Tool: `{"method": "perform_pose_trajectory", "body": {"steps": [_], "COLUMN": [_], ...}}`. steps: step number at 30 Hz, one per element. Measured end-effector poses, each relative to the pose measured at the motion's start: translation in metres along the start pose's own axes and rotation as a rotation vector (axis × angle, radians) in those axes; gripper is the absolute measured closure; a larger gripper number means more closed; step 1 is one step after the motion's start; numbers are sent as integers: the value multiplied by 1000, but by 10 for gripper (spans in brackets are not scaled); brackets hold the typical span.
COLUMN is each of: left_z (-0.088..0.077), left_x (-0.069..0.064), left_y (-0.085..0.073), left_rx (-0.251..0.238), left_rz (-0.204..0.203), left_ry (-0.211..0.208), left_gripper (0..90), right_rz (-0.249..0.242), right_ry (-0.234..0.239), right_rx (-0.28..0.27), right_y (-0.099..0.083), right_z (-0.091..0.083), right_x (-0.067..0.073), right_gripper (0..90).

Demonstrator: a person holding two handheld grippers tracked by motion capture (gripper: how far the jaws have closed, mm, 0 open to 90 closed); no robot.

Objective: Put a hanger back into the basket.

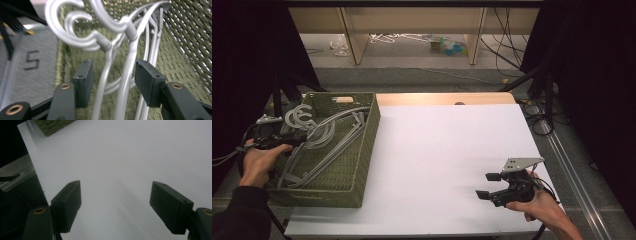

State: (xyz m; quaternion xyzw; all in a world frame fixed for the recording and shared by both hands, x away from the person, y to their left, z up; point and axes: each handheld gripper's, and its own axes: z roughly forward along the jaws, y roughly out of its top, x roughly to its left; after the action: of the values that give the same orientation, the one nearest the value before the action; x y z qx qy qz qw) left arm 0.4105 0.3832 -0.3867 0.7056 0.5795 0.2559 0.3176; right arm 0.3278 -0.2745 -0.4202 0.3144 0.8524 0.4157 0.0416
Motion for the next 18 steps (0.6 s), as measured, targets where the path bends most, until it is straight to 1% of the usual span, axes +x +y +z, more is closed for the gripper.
{"method": "perform_pose_trajectory", "body": {"steps": [1, 2, 3, 4, 5, 6, 7, 8, 9, 11, 12, 13, 15, 16, 17, 18], "left_z": [-2, -3, -5, -8, -9, -13, -15, -18, -21, -30, -32, -36, -40, -42, -44, -46], "left_x": [-3, -5, -9, -13, -19, -25, -27, -32, -38, -52, -57, -65, -77, -82, -88, -95], "left_y": [1, 2, 3, 3, 3, 4, 4, 4, 3, 1, 0, -1, -3, -4, -5, -6], "left_rx": [-15, -22, -29, -43, -66, -82, -87, -103, -118, -154, -160, -168, -182, -191, -207, -219], "left_rz": [15, 25, 32, 39, 27, 31, 30, 33, 34, 64, 72, 82, 89, 95, 97, 99], "left_ry": [0, -9, -23, -29, -33, -42, -48, -65, -73, -92, -98, -110, -131, -140, -153, -169], "left_gripper": [486, 489, 487, 476, 466, 450, 432, 425, 417, 403, 392, 386, 363, 354, 348, 340], "right_rz": [-1, 0, 0, 0, -2, 5, -3, -4, 4, 11, 15, 16, 28, 29, 22, 45], "right_ry": [0, 2, 1, -1, 0, -3, -10, -13, -21, -30, -28, -36, -54, -63, -56, -60], "right_rx": [-1, -1, -2, -5, -7, -9, -21, -25, -35, -55, -62, -68, -88, -82, -97, -103], "right_y": [0, 0, 0, 0, -1, -1, -1, -1, -1, -1, -1, -1, -1, -1, -1, 0], "right_z": [0, 0, 1, 1, 1, 1, 1, 1, 1, 1, 2, 2, 3, 2, 2, 0], "right_x": [0, 0, 0, 0, -1, 0, -2, -2, -2, -4, -5, -6, -7, -7, -7, -5], "right_gripper": [260, 260, 260, 260, 260, 259, 256, 254, 250, 245, 239, 238, 232, 228, 227, 225]}}
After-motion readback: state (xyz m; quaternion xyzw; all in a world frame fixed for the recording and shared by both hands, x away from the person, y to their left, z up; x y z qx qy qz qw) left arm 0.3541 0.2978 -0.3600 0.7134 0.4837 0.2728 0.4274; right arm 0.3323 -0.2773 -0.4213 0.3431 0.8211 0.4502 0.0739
